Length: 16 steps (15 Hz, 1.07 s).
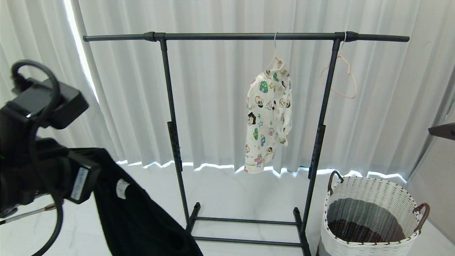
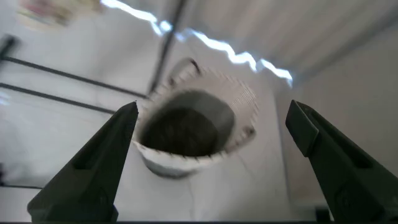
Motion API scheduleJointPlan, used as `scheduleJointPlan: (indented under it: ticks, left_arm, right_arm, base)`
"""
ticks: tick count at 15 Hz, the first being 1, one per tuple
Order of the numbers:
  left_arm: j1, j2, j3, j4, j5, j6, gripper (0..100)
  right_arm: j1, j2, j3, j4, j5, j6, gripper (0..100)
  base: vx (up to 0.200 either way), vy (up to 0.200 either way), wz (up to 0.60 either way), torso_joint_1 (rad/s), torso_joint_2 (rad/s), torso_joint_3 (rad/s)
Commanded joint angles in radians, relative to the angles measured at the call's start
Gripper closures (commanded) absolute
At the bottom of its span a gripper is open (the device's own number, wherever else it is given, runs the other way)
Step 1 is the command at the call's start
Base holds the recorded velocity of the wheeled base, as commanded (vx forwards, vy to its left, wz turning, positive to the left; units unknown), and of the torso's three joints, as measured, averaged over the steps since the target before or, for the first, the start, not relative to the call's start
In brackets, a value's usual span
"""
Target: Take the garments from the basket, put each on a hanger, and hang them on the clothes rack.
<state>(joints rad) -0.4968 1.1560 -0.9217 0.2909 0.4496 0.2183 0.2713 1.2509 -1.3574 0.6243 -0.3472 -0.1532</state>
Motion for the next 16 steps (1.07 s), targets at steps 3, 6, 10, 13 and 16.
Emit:
scheduleJointPlan:
  ticks: [3, 6, 10, 13, 16]
  left_arm:
    - [0.333, -0.188, 0.15, 0.001, -0.121, 0.0, 100]
    - [0.353, -0.188, 0.162, 0.001, -0.129, 0.001, 100]
    - [0.342, -0.19, 0.169, -0.001, -0.129, 0.001, 100]
    - [0.339, -0.208, 0.182, -0.001, -0.129, 0.001, 100]
    - [0.328, -0.22, 0.184, -0.001, -0.129, 0.003, 100]
  right_arm:
    - [-0.049, -0.102, 0.285, -0.23, -0.009, -0.017, 0]
    - [-0.049, -0.097, 0.337, -0.337, 0.002, -0.019, 0]
    - [-0.046, -0.064, 0.331, -0.448, 0.034, 0.043, 0]
    - [-0.046, -0.05, 0.294, -0.454, 0.06, 0.083, 0]
    - [-0.046, -0.013, 0.25, -0.446, 0.062, 0.11, 0]
  base:
    - [0.0, 0.0, 0.0, 0.0, 0.0, 0.0]
    - [0.0, 0.0, 0.0, 0.0, 0.0, 0.0]
    - [0.0, 0.0, 0.0, 0.059, -0.19, -0.127]
    - [0.0, 0.0, 0.0, 0.154, -0.42, -0.277]
    - [0.0, 0.0, 0.0, 0.172, -0.46, -0.277]
